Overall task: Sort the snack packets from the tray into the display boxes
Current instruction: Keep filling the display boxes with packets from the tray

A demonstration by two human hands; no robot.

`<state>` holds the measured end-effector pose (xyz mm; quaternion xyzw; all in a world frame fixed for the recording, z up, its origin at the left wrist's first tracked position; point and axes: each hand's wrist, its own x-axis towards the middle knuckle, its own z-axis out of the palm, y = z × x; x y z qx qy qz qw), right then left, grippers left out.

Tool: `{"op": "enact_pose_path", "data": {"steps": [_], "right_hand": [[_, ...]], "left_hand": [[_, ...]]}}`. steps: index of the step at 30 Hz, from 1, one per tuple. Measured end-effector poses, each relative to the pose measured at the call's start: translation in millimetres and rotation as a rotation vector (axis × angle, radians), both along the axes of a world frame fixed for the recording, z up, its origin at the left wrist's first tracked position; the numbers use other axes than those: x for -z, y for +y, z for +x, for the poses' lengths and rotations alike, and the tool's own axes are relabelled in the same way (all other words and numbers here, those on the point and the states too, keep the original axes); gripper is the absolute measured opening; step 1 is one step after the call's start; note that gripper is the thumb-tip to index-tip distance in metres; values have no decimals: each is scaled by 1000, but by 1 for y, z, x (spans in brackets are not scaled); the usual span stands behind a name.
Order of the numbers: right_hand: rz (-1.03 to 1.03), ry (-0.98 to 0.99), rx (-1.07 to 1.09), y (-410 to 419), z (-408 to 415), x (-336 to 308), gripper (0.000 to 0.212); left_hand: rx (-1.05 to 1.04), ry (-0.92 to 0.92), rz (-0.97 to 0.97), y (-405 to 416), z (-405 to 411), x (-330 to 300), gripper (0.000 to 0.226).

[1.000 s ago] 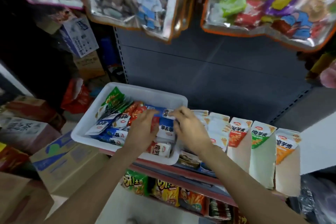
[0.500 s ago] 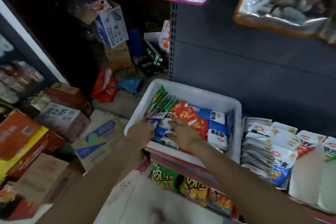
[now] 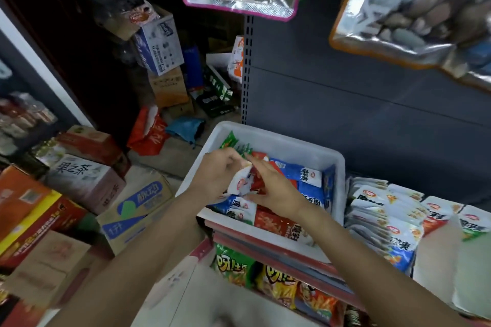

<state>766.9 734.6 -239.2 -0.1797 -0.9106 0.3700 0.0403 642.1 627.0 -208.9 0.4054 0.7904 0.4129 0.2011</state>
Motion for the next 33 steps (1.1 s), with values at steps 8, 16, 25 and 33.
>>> {"op": "enact_pose_path", "data": {"steps": [8, 16, 25, 33], "right_hand": [[-285, 278, 323, 49, 57, -40, 16], [-316, 346, 498, 76, 118, -49, 13], [-378, 622, 991, 114, 234, -50, 19], [-168, 326, 893, 106, 262, -10, 16]], "left_hand": [[-28, -330, 198, 48, 44, -29, 18], [57, -474, 247, 88, 98, -44, 13], [439, 194, -207, 126, 173, -1, 59], [448, 130, -193, 122, 204, 24, 99]]}}
